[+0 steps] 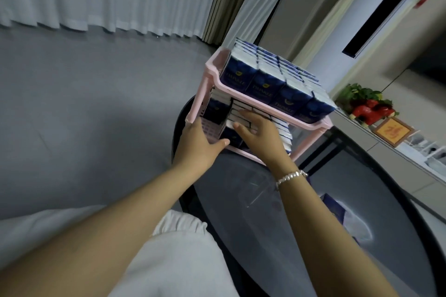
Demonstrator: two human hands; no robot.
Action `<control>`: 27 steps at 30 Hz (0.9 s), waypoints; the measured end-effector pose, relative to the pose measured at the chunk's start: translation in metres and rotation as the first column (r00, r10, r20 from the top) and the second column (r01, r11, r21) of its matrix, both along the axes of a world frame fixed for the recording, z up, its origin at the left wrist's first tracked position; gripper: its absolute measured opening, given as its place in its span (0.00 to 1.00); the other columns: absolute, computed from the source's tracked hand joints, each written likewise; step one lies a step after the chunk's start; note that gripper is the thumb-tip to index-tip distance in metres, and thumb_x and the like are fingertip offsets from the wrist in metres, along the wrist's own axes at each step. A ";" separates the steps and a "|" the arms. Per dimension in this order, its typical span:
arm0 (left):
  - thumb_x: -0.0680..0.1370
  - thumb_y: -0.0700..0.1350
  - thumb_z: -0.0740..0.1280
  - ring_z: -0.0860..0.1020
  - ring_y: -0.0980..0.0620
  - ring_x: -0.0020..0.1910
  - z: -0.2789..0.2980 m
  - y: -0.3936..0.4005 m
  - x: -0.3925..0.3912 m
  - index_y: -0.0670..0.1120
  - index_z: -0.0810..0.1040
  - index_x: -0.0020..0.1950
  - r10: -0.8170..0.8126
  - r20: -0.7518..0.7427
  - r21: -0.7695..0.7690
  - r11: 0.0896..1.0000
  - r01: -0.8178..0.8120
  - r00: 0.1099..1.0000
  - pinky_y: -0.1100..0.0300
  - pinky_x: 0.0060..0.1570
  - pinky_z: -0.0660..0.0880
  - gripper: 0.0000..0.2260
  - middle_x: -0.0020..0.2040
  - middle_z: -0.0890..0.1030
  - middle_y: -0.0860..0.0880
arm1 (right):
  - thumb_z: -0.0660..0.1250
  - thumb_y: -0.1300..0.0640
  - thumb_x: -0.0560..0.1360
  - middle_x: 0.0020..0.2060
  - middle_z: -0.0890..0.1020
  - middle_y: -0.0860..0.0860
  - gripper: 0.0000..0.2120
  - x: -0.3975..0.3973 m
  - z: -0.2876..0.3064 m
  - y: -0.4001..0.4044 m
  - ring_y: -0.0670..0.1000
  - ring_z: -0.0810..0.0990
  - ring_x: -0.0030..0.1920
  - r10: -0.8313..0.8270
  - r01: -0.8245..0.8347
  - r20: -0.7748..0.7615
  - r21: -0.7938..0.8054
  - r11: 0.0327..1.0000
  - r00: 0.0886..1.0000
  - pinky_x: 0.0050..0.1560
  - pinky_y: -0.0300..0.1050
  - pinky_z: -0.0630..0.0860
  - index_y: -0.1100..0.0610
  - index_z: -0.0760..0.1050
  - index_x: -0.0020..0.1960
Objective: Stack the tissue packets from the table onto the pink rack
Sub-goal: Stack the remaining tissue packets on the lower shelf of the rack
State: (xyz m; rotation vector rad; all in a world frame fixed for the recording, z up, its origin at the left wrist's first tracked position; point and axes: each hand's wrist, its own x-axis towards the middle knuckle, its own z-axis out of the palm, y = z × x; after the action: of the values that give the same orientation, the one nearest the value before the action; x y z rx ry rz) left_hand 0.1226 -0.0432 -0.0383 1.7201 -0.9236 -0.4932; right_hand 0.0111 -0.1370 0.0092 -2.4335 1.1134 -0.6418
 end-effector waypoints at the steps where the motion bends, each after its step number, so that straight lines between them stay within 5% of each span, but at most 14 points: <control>1: 0.73 0.52 0.72 0.72 0.50 0.64 0.002 0.004 -0.006 0.45 0.67 0.71 -0.029 0.007 0.001 1.000 0.029 1.000 0.66 0.51 0.68 0.30 0.67 0.71 0.47 | 0.66 0.49 0.76 0.61 0.79 0.52 0.19 -0.008 0.001 0.007 0.50 0.77 0.60 -0.003 0.003 0.022 0.004 1.000 1.000 0.55 0.36 0.71 0.54 0.74 0.65; 4: 0.74 0.49 0.71 0.73 0.56 0.58 0.009 0.014 -0.024 0.48 0.73 0.65 -0.162 0.054 0.011 0.987 0.162 0.985 0.72 0.44 0.67 0.21 0.64 0.74 0.50 | 0.66 0.52 0.76 0.58 0.80 0.48 0.15 -0.037 0.000 0.025 0.45 0.77 0.60 -0.038 0.038 0.067 -0.004 0.999 0.997 0.54 0.33 0.68 0.53 0.77 0.61; 7: 0.74 0.48 0.71 0.78 0.55 0.53 0.016 0.019 -0.043 0.49 0.77 0.59 -0.320 0.138 0.115 0.945 0.305 0.937 0.65 0.49 0.72 0.15 0.57 0.78 0.51 | 0.67 0.53 0.75 0.53 0.82 0.46 0.12 -0.073 -0.004 0.040 0.42 0.77 0.53 -0.105 0.105 0.103 0.001 0.994 0.989 0.51 0.32 0.69 0.53 0.80 0.57; 13: 0.74 0.52 0.71 0.79 0.56 0.50 0.022 0.018 -0.071 0.50 0.77 0.59 -0.547 0.205 0.314 0.822 0.475 0.812 0.56 0.55 0.76 0.15 0.56 0.78 0.53 | 0.68 0.56 0.74 0.51 0.84 0.48 0.10 -0.143 -0.021 0.057 0.49 0.78 0.53 -0.238 0.238 0.003 -0.068 0.969 0.971 0.48 0.34 0.67 0.53 0.82 0.54; 20: 0.76 0.52 0.69 0.78 0.55 0.55 0.025 -0.011 -0.114 0.47 0.76 0.64 -0.591 0.211 0.372 0.785 0.495 0.779 0.59 0.58 0.74 0.18 0.59 0.79 0.51 | 0.71 0.59 0.71 0.50 0.83 0.51 0.10 -0.208 -0.045 0.051 0.57 0.76 0.53 -0.362 0.353 -0.029 -0.156 0.923 0.932 0.55 0.45 0.71 0.56 0.82 0.52; 23: 0.77 0.50 0.66 0.76 0.51 0.58 0.017 -0.028 -0.138 0.46 0.76 0.65 -0.582 0.244 0.348 0.799 0.490 0.776 0.55 0.61 0.73 0.18 0.63 0.77 0.48 | 0.70 0.55 0.72 0.59 0.78 0.53 0.16 -0.224 -0.046 0.043 0.58 0.71 0.60 -0.454 0.441 -0.083 -0.134 0.887 0.887 0.60 0.46 0.67 0.55 0.78 0.60; 27: 0.80 0.50 0.61 0.74 0.48 0.61 0.004 -0.054 -0.165 0.44 0.74 0.67 -0.496 0.287 0.268 0.863 0.428 0.819 0.58 0.61 0.70 0.17 0.66 0.72 0.45 | 0.63 0.47 0.77 0.71 0.66 0.54 0.29 -0.236 -0.042 0.028 0.58 0.62 0.69 -0.513 0.532 -0.183 0.077 0.843 0.839 0.68 0.49 0.59 0.54 0.61 0.74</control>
State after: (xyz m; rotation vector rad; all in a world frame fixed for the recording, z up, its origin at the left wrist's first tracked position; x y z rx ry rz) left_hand -0.0428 -0.0974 -0.0342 1.7836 -1.6245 -0.6223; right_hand -0.2248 -0.1086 -0.0327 -2.0952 1.8596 -0.5175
